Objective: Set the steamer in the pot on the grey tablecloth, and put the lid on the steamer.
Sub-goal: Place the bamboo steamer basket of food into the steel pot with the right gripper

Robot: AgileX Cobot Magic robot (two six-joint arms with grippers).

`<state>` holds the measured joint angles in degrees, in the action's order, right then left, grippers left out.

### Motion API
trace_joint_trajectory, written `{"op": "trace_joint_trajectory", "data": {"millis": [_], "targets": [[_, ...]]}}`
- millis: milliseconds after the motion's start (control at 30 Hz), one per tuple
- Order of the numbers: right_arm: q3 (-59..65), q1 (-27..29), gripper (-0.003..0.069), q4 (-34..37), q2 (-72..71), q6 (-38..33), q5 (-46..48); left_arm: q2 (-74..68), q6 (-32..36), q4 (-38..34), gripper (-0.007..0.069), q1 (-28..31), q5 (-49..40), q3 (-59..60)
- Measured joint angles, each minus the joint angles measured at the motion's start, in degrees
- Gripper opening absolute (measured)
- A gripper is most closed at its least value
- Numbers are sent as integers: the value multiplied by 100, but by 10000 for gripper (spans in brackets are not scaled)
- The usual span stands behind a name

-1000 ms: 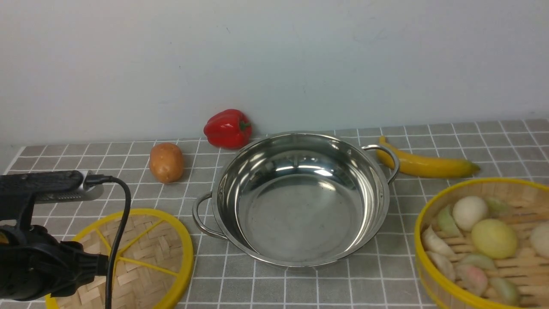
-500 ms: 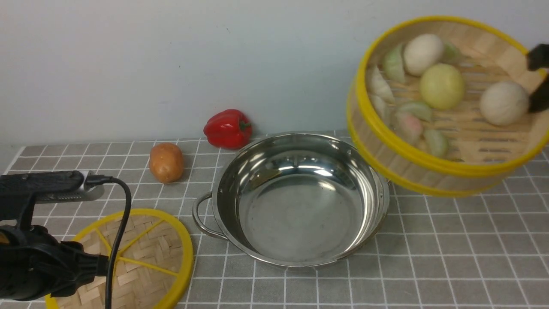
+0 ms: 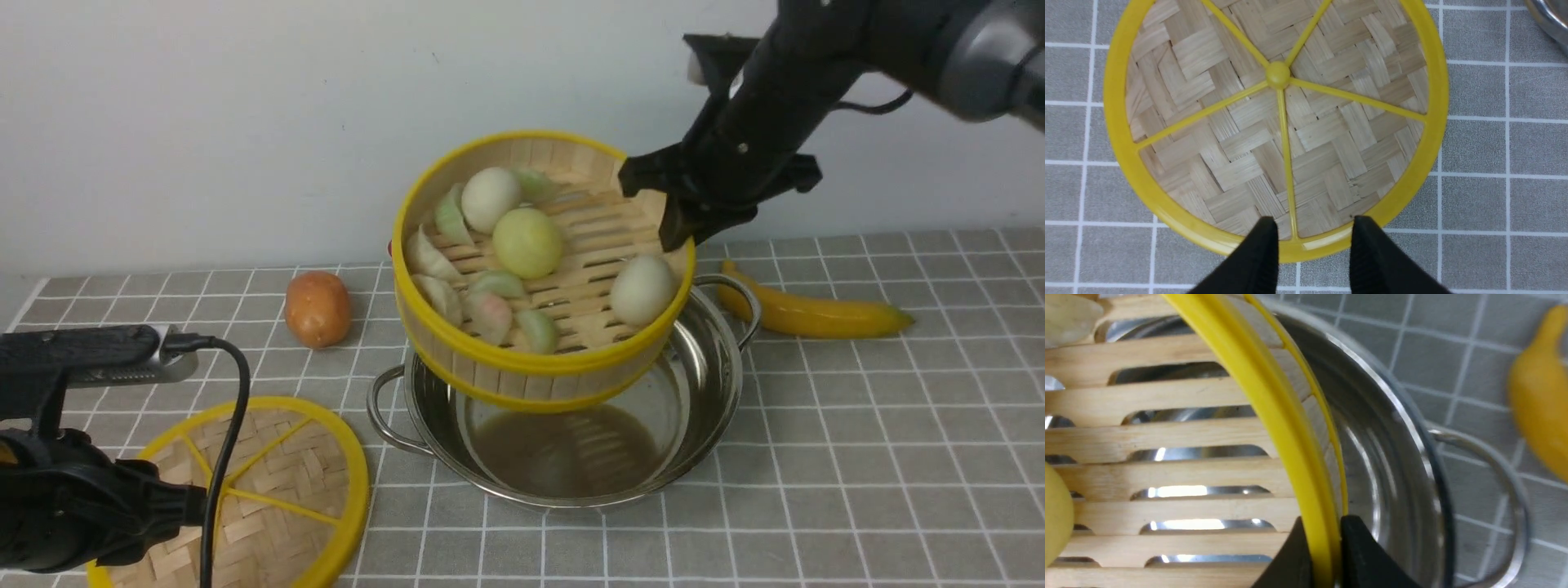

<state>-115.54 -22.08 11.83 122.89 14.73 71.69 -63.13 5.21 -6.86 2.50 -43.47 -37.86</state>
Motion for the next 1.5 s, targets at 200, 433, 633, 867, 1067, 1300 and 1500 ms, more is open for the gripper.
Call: {"op": "trace_joint_trajectory", "data": {"millis": [200,433,633,867,1067,1300,1500], "targets": [[77,0,75,-159,172,18,29,0,0,0,243,0,0,0],[547,0,75,-420,172,15,7,0,0,0,243,0,0,0],[631,0,75,-610,176,-53,23,0,0,0,243,0,0,0],[631,0,75,-562,433,-53,-22,0,0,0,243,0,0,0],[631,0,75,-478,521,-53,-53,0,0,0,243,0,0,0],[631,0,75,-273,583,-284,-112,0,0,0,243,0,5,0],[631,5,90,-250,583,-320,-113,0,0,0,243,0,5,0]]}}
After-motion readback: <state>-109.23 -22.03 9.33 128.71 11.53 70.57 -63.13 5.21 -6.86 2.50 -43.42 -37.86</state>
